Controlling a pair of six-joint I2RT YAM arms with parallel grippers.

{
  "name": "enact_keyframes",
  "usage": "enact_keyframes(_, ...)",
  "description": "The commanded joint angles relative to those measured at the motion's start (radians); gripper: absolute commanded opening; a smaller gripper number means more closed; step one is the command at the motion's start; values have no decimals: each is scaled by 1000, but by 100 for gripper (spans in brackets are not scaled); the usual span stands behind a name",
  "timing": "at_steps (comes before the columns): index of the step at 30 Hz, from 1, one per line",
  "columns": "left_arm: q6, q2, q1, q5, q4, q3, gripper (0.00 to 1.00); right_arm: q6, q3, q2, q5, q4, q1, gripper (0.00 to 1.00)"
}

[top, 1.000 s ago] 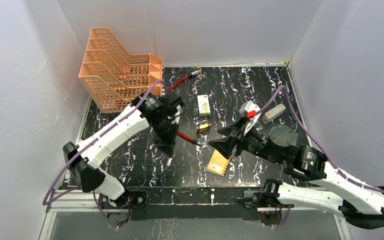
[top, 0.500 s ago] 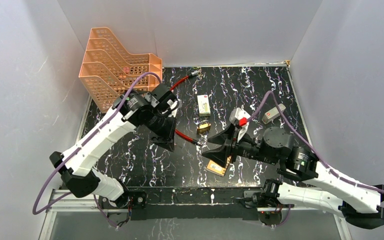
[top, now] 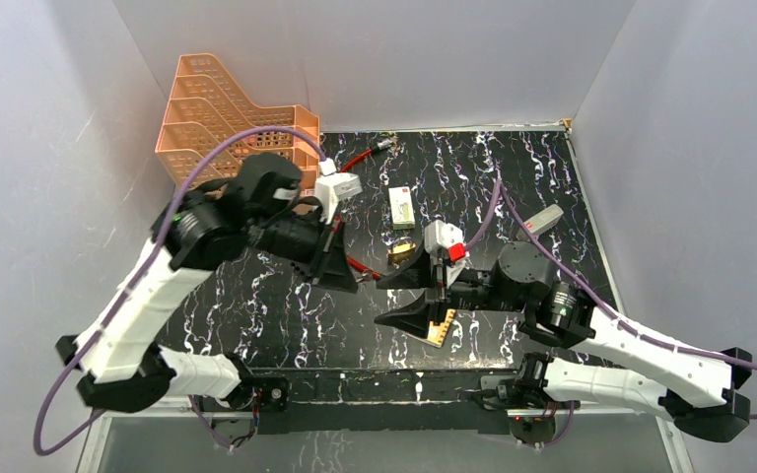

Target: Unlock with the key

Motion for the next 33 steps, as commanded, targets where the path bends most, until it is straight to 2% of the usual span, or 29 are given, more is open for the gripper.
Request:
enact_keyframes(1, 109, -112, -5, 142, 134, -55, 0, -60, 134, 19, -74, 61, -3, 68)
enact_keyframes(8, 168, -90, -5, 188, 72, -89, 0, -144, 280, 38, 33, -121, -3, 67)
enact_keyframes(14, 208, -91, -8, 176, 75, -88, 0, -123, 270, 86, -64, -82, -3, 68)
enact_keyframes(18, 229, -90, -16, 161, 77, -97, 0, -139, 270, 111, -56, -99, -3, 66)
enact_keyframes(23, 257, -108, -23, 138, 88, -119, 0, -162, 317, 166, -81, -174, -16, 56)
enact_keyframes(29, 291, -139, -25, 121, 101, -138, 0, -152, 338, 181, -134, -214, -38, 50)
enact_keyframes(33, 312, -174, -25, 113, 133, -170, 0, -132, 342, 192, -177, -216, -52, 36)
